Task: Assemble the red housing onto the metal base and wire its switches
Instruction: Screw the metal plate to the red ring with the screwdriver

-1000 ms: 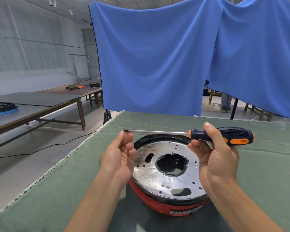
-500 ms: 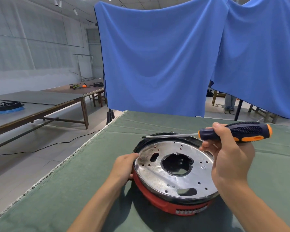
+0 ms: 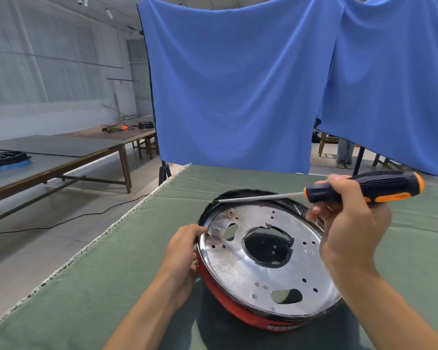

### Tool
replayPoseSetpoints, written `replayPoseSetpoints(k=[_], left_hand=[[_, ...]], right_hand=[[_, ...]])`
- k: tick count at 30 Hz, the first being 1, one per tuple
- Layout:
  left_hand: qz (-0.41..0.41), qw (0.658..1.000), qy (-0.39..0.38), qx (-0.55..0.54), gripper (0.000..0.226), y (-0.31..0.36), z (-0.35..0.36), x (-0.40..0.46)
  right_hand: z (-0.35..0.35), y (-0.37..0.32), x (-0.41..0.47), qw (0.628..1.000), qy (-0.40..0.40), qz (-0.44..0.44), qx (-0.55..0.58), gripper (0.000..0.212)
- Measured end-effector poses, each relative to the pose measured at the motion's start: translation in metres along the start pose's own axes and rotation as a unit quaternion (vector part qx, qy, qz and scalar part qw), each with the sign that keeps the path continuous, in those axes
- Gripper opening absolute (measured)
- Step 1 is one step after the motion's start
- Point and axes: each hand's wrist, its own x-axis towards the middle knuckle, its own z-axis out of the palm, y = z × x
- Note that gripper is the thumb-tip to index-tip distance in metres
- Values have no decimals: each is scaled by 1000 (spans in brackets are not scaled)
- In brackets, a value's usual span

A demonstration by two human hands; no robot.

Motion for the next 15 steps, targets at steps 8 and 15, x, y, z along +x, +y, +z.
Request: replayPoseSetpoints(k=[8,15], left_hand=[[25,991,-61,-116,14,3,2,-10],[21,981,-71,-181,9,0,10,-17]], right_hand=[[-2,-10,13,999,31,-10,34,30],[-2,-8,11,999,23,-24,22,25]])
